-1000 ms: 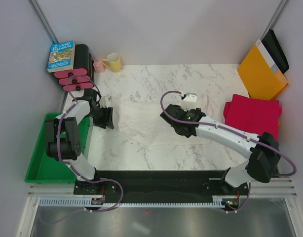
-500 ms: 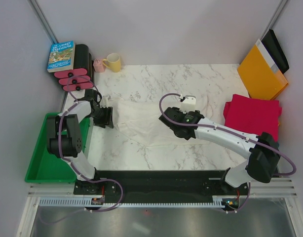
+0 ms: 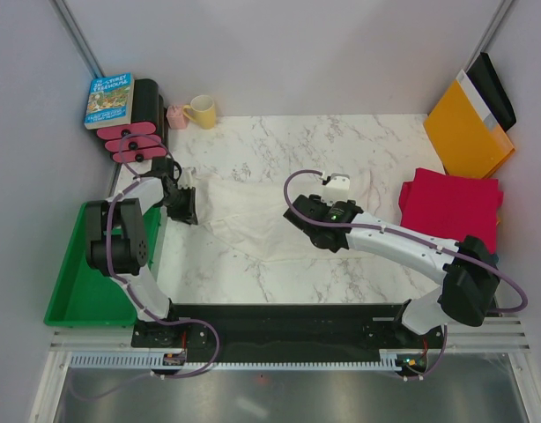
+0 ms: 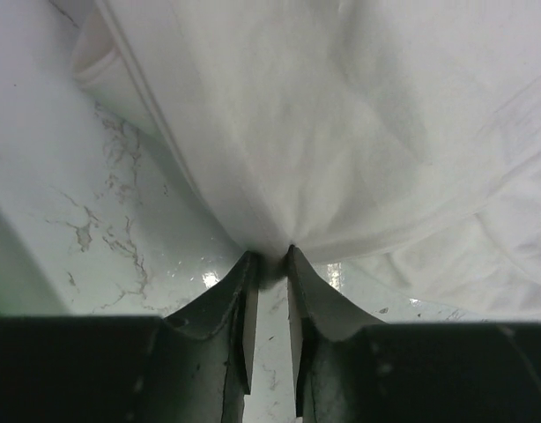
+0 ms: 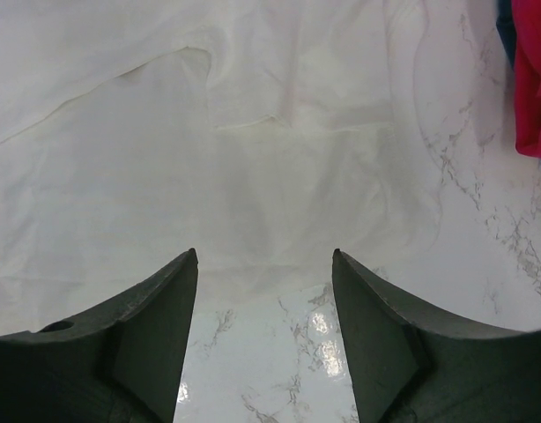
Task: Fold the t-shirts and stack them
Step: Flatten out the tshirt
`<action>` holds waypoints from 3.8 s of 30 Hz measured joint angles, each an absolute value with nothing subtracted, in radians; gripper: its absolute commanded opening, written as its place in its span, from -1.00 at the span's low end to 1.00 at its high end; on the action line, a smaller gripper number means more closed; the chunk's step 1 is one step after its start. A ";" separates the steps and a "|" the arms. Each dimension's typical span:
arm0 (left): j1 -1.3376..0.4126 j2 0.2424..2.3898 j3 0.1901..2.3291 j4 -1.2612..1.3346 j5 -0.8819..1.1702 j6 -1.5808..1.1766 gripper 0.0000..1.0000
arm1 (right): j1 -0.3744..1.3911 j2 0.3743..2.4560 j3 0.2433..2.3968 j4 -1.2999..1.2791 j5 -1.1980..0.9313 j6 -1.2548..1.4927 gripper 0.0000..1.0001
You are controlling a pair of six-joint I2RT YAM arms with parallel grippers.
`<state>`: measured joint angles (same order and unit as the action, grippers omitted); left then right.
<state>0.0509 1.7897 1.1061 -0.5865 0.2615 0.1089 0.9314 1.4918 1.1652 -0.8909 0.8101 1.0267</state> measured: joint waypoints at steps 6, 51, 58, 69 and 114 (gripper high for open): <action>0.052 1.794 1.105 -0.575 0.262 0.109 -0.96 | 0.932 1.492 1.165 -0.893 0.810 1.037 0.49; 0.071 1.731 1.018 -0.556 0.319 0.113 -0.96 | 0.414 1.870 1.197 -0.715 0.699 0.935 -0.06; 0.071 1.729 1.018 -0.572 0.318 0.113 -0.96 | 0.415 1.879 1.173 -0.661 0.680 0.925 -0.84; 0.071 1.708 1.014 -0.580 0.315 0.113 -0.96 | 0.421 1.824 1.121 -0.645 0.683 0.920 -1.00; 0.298 0.823 2.016 -1.023 0.650 0.090 -0.96 | 0.625 1.108 2.312 -1.076 0.806 0.281 -1.00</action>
<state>0.2981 0.8227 2.0155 -1.0233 0.6498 0.0902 0.6247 1.1080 2.3123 -1.0763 0.8059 0.2810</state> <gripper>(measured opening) 0.026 0.010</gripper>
